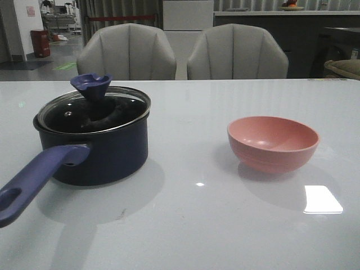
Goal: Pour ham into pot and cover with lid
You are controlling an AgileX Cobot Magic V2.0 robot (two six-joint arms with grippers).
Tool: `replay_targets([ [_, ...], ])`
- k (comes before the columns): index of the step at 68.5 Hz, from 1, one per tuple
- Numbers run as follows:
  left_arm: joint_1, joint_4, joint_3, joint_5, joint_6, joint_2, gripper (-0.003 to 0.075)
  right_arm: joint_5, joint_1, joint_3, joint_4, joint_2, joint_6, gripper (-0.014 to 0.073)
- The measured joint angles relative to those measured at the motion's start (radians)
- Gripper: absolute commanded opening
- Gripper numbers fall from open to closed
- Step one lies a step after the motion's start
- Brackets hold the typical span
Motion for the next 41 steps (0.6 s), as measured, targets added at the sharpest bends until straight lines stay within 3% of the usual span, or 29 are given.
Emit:
replay_targets([
  [26,0.006,0.049,0.044,-0.056,0.000,-0.002,0.0121,0.000,0.000,0.000,0.000,0.000,0.000,0.0147],
  [41,0.163,0.067,0.223,-0.256,-0.028,-0.094,0.0121,0.000,0.000,0.000,0.000,0.000,0.000,0.0147],
])
